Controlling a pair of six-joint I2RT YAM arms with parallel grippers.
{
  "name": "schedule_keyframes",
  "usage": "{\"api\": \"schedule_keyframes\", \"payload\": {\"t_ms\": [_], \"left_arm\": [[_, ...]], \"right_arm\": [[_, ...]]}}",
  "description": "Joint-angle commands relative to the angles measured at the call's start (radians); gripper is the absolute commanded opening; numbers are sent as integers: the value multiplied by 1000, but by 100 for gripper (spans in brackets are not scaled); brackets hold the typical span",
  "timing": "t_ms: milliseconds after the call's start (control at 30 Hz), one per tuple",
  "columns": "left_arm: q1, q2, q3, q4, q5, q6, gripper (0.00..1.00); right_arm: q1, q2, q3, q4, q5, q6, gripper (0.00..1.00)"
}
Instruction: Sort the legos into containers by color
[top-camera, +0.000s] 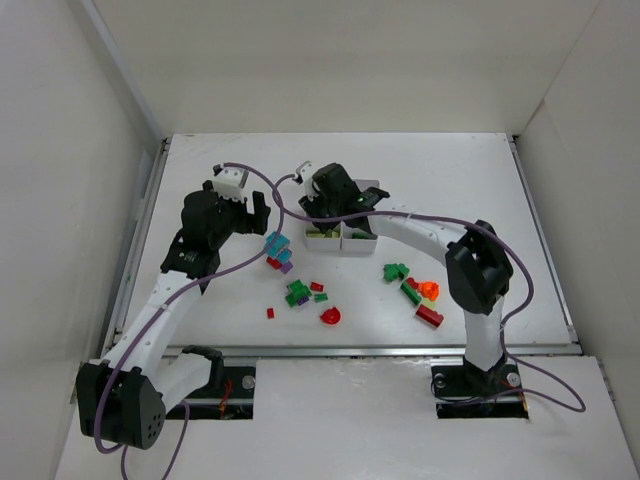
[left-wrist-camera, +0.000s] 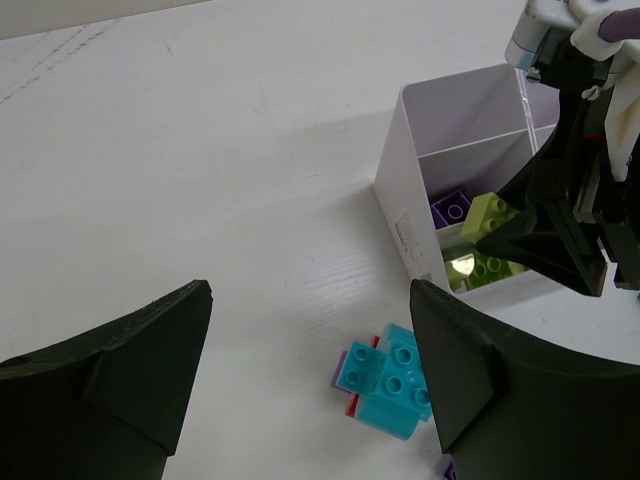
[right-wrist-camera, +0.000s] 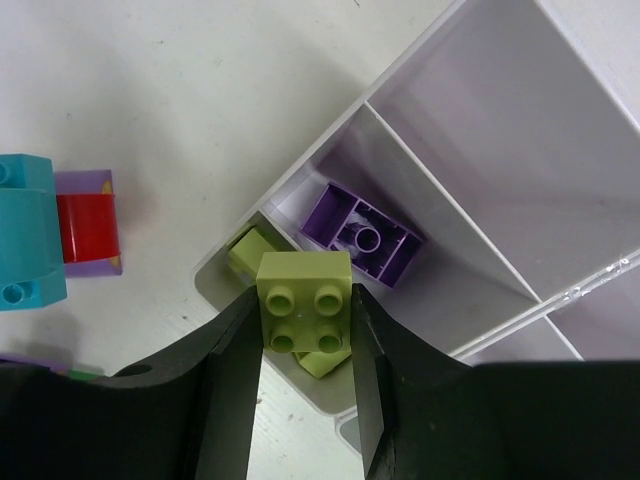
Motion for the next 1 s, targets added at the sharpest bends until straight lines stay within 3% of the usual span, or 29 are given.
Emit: {"api": "schedule_keyframes", "payload": {"t_ms": [0,33,67,267,667,833,900,967], "left_arm": [[3,-24,-5,51,-7,-14,78],[3,-24,-5,51,-7,-14,78],[3,-24,-5,51,-7,-14,78],[3,-24,-5,51,-7,-14,79],[3,-24,-5,51,-7,-14,80],[3,-34,-14,51,-7,-5,80],[3,-34,-14,51,-7,-5,80],[3,-34,-14,51,3,-5,80]], "right_arm": [[8,-20,0,6,12,-14,25],[8,-20,0,5,12,-14,41],[8,-20,0,5,12,-14,46],[8,-40,0,-4,12,-14,64],[8,-71,0,-13,12,-14,64],[8,-71,0,-34,12,-14,76],[8,-71,-9,-34,12,-14,76],[8,-71,-9,-34,12,-14,65]]}}
